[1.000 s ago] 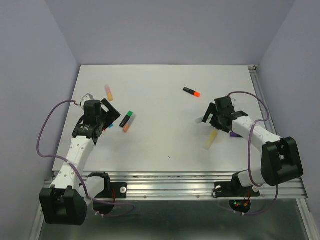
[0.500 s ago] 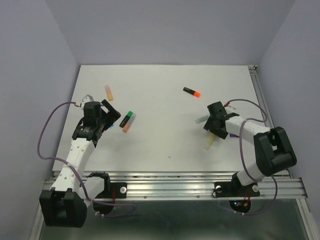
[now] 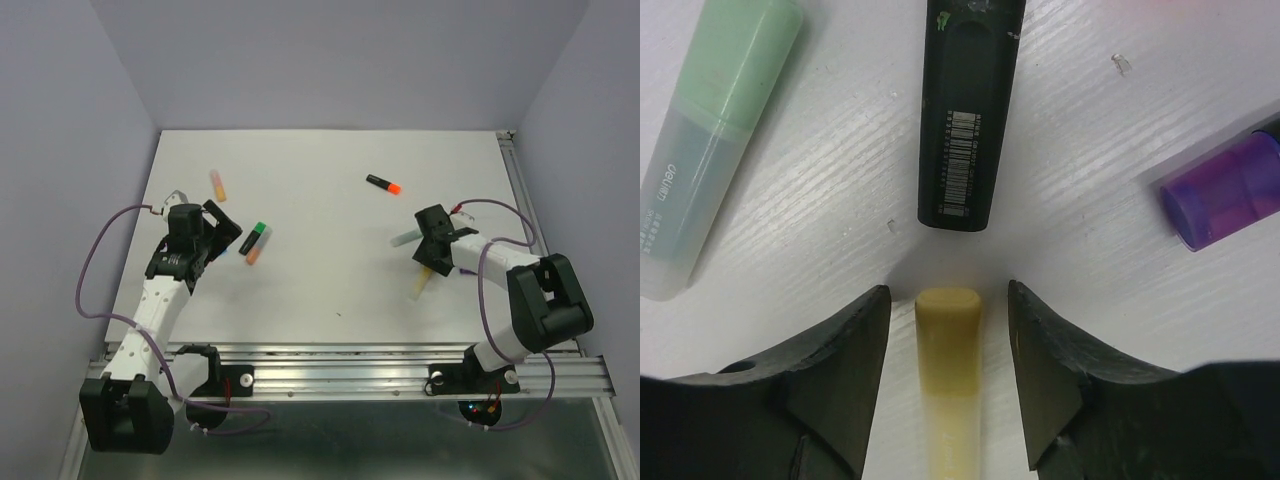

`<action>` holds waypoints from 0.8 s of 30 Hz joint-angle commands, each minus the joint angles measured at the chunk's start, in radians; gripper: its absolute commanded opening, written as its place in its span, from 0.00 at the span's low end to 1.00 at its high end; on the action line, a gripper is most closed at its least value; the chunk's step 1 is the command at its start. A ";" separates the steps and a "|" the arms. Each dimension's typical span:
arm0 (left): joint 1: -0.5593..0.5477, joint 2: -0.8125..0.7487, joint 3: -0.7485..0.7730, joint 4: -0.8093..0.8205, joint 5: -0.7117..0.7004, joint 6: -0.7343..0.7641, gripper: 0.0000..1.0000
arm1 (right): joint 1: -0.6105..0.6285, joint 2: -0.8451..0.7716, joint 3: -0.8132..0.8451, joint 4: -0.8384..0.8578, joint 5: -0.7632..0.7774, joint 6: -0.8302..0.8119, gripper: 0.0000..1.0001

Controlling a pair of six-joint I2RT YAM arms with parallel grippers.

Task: Open the pen caps

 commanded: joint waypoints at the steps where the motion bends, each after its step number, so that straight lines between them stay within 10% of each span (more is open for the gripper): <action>1: 0.004 0.006 -0.010 0.033 -0.002 -0.005 0.99 | 0.004 -0.011 -0.052 0.014 -0.051 0.026 0.54; 16: -0.025 0.039 -0.046 0.176 0.188 0.040 0.99 | 0.004 -0.086 -0.081 0.060 -0.098 0.010 0.20; 24: -0.407 0.167 -0.048 0.489 0.371 0.094 0.99 | 0.027 -0.282 -0.118 0.278 -0.480 -0.079 0.14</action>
